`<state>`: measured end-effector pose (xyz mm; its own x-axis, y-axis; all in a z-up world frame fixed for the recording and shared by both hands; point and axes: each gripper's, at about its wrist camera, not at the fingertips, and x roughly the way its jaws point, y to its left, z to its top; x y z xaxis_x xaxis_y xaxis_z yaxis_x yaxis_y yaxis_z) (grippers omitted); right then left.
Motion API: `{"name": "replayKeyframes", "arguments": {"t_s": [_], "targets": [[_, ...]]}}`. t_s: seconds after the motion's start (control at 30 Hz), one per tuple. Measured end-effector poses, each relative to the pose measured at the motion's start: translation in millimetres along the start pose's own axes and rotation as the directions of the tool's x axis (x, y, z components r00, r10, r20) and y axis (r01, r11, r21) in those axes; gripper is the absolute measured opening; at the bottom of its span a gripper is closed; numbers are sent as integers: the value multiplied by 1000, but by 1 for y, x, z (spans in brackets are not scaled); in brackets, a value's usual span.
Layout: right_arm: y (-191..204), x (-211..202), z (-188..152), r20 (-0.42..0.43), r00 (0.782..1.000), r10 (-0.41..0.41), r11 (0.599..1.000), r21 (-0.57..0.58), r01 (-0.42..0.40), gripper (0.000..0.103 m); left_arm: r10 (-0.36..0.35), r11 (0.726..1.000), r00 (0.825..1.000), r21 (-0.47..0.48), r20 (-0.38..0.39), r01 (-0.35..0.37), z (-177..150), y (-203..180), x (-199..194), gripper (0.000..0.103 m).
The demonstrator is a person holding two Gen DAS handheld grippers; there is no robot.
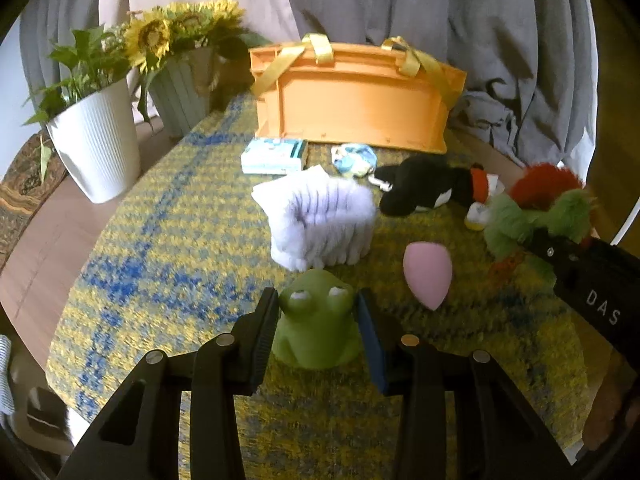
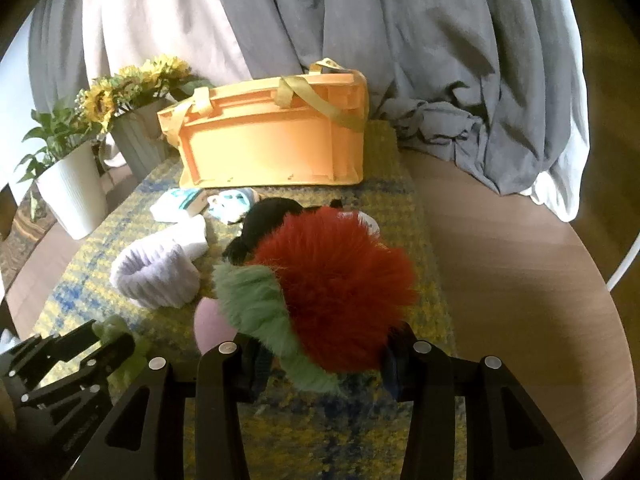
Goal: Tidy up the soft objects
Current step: 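Carry the frog and pompom over the orange crate with both tools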
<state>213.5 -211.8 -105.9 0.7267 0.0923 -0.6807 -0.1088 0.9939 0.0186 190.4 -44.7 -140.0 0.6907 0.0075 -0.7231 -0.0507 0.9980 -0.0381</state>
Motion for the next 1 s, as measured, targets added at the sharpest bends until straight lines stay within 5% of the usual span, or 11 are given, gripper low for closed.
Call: {"name": "replayKeyframes", "arguments": {"t_s": [0.47,1.0], "targets": [[10,-30,34,81,997,8,1000,-2,-8,45,-42,999,988,26,146,39,50,6,-36,39],[27,-42,88,214,977,-7,999,32,0,45,-98,994,938,77,332,76,118,19,-60,39]]}}
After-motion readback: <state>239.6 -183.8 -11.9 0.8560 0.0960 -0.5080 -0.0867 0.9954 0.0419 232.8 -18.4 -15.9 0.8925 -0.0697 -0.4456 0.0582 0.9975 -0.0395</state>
